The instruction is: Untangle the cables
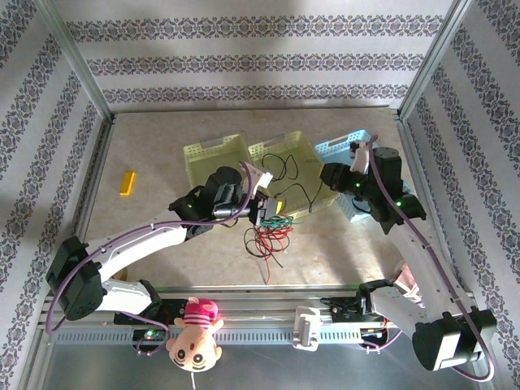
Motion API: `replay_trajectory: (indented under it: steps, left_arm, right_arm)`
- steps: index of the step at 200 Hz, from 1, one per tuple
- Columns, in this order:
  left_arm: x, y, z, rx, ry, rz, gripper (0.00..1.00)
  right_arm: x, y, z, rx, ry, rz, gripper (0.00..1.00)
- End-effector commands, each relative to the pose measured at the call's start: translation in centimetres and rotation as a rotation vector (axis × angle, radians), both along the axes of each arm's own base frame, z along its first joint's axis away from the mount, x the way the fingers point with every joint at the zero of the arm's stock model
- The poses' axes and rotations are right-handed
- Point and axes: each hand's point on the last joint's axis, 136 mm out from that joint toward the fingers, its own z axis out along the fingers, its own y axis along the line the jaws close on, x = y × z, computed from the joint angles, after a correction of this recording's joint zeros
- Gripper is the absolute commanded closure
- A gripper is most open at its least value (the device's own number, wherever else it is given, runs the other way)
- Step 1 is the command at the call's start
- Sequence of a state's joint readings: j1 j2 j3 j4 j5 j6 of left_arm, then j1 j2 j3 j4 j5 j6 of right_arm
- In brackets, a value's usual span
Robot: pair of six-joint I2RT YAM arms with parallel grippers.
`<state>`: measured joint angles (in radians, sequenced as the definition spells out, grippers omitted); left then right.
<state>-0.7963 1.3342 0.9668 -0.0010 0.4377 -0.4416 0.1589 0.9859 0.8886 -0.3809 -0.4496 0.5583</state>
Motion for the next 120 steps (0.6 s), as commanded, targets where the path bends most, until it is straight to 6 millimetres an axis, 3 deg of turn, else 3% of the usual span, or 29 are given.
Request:
replay_trajectory:
  steps: [1,39,94,120]
  left_arm:
    - [0.0,0.5,0.5,-0.013,0.013,0.005,1.00]
    - [1.5,1.2,0.2,-0.073,0.040,0.072,1.00]
    - [1.6,1.1,0.5,-0.099,0.020,0.044,1.00]
    - [1.0,1.0,0.7,-0.096,0.006,0.007,1.00]
  right_arm:
    - [-1.4,-1.2,-3.2,-0.015,0.098,-0.064,0.57]
    - [-3.3,-1.2,-6.1,-0.075,0.156,-0.045,0.45]
    - [-7.4,7.2,-7.3,-0.039,0.196,0.392,0.40]
    - [-7.6,9.0,-7.4,-0.042,0.201,0.475,0.39]
